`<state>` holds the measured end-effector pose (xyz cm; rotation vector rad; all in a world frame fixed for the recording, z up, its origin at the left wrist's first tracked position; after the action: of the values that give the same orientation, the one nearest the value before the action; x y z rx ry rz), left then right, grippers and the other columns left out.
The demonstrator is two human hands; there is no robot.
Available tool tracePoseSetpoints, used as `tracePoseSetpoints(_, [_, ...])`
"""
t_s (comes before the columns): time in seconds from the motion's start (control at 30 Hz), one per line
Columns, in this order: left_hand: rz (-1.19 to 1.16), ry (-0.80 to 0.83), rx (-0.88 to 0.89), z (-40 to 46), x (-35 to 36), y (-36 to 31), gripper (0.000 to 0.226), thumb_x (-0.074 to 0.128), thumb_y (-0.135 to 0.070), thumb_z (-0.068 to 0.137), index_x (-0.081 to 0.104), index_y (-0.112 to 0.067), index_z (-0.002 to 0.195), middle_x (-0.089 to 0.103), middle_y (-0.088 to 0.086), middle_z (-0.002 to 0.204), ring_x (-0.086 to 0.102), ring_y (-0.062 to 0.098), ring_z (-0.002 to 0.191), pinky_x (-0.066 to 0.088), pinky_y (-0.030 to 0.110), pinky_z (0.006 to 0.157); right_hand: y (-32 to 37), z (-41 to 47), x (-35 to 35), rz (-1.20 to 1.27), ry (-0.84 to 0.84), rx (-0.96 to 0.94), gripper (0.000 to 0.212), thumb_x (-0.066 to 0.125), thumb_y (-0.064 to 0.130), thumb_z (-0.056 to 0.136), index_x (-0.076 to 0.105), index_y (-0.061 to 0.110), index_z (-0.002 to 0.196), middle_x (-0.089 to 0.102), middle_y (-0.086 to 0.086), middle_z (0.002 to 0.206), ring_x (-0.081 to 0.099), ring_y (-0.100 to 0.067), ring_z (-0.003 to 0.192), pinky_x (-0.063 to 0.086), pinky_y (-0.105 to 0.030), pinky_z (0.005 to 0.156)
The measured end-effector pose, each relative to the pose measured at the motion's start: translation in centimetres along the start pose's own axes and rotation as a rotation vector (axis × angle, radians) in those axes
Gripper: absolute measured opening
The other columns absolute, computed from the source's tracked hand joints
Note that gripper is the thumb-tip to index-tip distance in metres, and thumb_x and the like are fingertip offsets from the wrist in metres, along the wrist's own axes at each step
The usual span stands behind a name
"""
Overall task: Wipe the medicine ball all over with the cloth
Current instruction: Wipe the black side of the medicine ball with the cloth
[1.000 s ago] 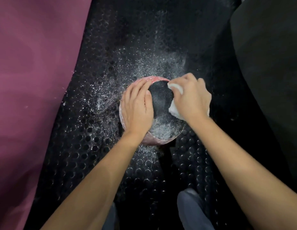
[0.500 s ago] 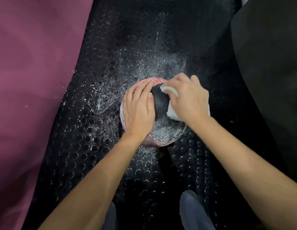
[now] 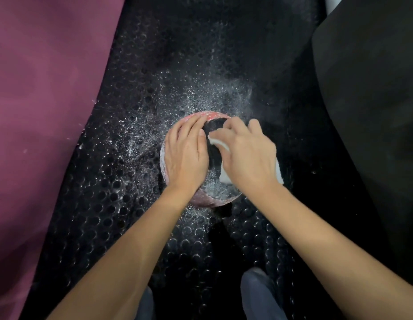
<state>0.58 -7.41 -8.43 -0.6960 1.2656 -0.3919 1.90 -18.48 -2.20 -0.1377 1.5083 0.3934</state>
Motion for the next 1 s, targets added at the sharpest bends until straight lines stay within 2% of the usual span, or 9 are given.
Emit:
tracePoseSetpoints(0.07, [-0.016,0.002,0.010,-0.1,-0.2,0.1,0.056,0.016,-0.033,0.098,0.052,-0.019,0.139,0.051,-0.007,0.142,0.037,0.016,0.133,0.029,0.037,0.112,-0.2,0.5,0.0,0.006,-0.014,-0.004,0.018,0.061,0.016,0.088,0.070,0.030,0.093,0.060,0.004,0.095,0.048,-0.024,0.082,0.028,-0.028,0.053])
tracePoseSetpoints(0.17, [-0.012,-0.009,-0.013,-0.2,-0.1,-0.2,0.057,0.016,-0.033,0.097,0.052,-0.018,0.140,0.051,-0.007,0.142,0.036,0.014,0.132,0.028,0.035,0.112,-0.6,2.9,0.3,0.020,0.022,0.108,0.022,0.051,0.023,0.096,0.067,0.032,0.108,0.057,0.004,0.106,0.046,-0.024,0.094,0.033,-0.032,0.060])
tracePoseSetpoints(0.3, [-0.048,-0.041,-0.028,-0.2,-0.7,0.8,0.057,0.016,-0.032,0.098,0.053,-0.018,0.138,0.052,-0.006,0.141,0.037,0.012,0.130,0.030,0.035,0.112,0.7,-0.7,0.3,0.038,-0.046,0.000,0.017,0.069,0.014,0.080,0.071,0.028,0.089,0.062,0.002,0.094,0.051,-0.024,0.077,0.030,-0.026,0.051])
tracePoseSetpoints(0.37, [-0.062,-0.027,-0.028,-0.5,-0.9,1.1,0.056,0.015,-0.033,0.098,0.050,-0.021,0.140,0.050,-0.008,0.143,0.034,0.009,0.132,0.028,0.034,0.113,0.3,-1.3,0.2,0.015,-0.051,-0.066,0.018,0.071,0.015,0.080,0.071,0.030,0.089,0.063,0.003,0.095,0.051,-0.024,0.077,0.029,-0.026,0.052])
tracePoseSetpoints(0.53, [-0.041,-0.013,-0.033,-1.1,-0.6,0.9,0.055,0.016,-0.033,0.097,0.049,-0.022,0.141,0.048,-0.010,0.144,0.032,0.008,0.133,0.025,0.029,0.112,-2.8,2.1,0.8,0.192,0.070,0.242,0.023,0.050,0.029,0.097,0.064,0.041,0.111,0.056,0.012,0.113,0.044,-0.018,0.102,0.031,-0.028,0.069])
tracePoseSetpoints(0.7, [-0.028,0.041,-0.078,-0.4,-1.8,1.2,0.050,0.022,-0.030,0.096,0.052,-0.022,0.136,0.049,-0.010,0.141,0.035,0.009,0.129,0.030,0.033,0.110,-1.4,1.7,1.1,0.251,0.074,0.237,0.022,0.049,0.030,0.097,0.064,0.041,0.108,0.054,0.014,0.111,0.044,-0.017,0.101,0.034,-0.028,0.069])
tracePoseSetpoints(0.83, [-0.005,0.054,-0.116,-0.5,-1.9,1.6,0.054,0.019,-0.032,0.098,0.045,-0.023,0.144,0.042,-0.009,0.149,0.029,0.011,0.139,0.018,0.034,0.119,0.1,1.8,1.0,0.254,0.071,0.184,0.022,0.047,0.031,0.098,0.064,0.040,0.109,0.054,0.013,0.111,0.043,-0.017,0.101,0.037,-0.029,0.067])
tracePoseSetpoints(0.9, [-0.041,0.025,-0.150,-1.0,-2.2,2.6,0.052,0.019,-0.030,0.098,0.045,-0.025,0.143,0.042,-0.010,0.149,0.029,0.011,0.140,0.019,0.037,0.119,0.7,1.6,1.1,0.231,0.086,0.119,0.022,0.047,0.032,0.099,0.064,0.041,0.109,0.054,0.014,0.111,0.043,-0.016,0.099,0.035,-0.029,0.066])
tracePoseSetpoints(1.0, [-0.095,-0.013,-0.207,-1.3,-2.7,3.4,0.050,0.021,-0.027,0.099,0.046,-0.027,0.142,0.042,-0.011,0.148,0.030,0.008,0.139,0.021,0.037,0.118,-0.9,1.9,1.4,0.291,0.113,0.257,0.022,0.049,0.033,0.097,0.064,0.043,0.111,0.055,0.016,0.116,0.045,-0.015,0.107,0.033,-0.029,0.073])
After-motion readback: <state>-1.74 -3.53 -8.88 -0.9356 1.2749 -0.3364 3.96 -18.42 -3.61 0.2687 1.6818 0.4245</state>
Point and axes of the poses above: each hand's wrist, its own z-axis towards the middle knuckle, its own x-axis out of the palm, y = z × x, the point moved 2 cm from there along z, towards the middle knuckle
